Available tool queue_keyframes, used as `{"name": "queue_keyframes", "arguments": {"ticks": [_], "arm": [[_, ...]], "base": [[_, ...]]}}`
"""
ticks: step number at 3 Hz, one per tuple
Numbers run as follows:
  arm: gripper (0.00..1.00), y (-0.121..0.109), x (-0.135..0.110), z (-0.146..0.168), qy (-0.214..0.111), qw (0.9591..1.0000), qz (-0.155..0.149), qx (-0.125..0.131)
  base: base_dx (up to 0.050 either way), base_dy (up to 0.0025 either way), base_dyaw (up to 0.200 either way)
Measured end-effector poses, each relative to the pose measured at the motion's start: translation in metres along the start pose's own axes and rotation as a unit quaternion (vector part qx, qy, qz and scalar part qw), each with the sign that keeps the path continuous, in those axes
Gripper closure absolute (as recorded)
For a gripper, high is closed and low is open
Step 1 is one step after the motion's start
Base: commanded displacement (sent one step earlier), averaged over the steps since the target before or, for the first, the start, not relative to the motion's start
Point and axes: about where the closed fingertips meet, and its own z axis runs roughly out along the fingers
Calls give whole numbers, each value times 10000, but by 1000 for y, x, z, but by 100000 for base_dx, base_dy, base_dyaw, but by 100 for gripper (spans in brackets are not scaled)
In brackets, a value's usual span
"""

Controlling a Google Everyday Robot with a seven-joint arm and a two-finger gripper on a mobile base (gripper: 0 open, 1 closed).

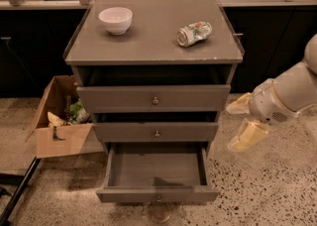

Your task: Close bottom drawer

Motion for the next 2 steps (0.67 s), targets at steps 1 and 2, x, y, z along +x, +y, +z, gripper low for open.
{"name": "queue_keyframes", "arguments": {"ticks": [1,2], "arm": [[51,0,0,0,-2,10000,2,2],[72,0,2,3,-68,9999,66,60]], "base": [[0,0,0],[0,0,0]]}}
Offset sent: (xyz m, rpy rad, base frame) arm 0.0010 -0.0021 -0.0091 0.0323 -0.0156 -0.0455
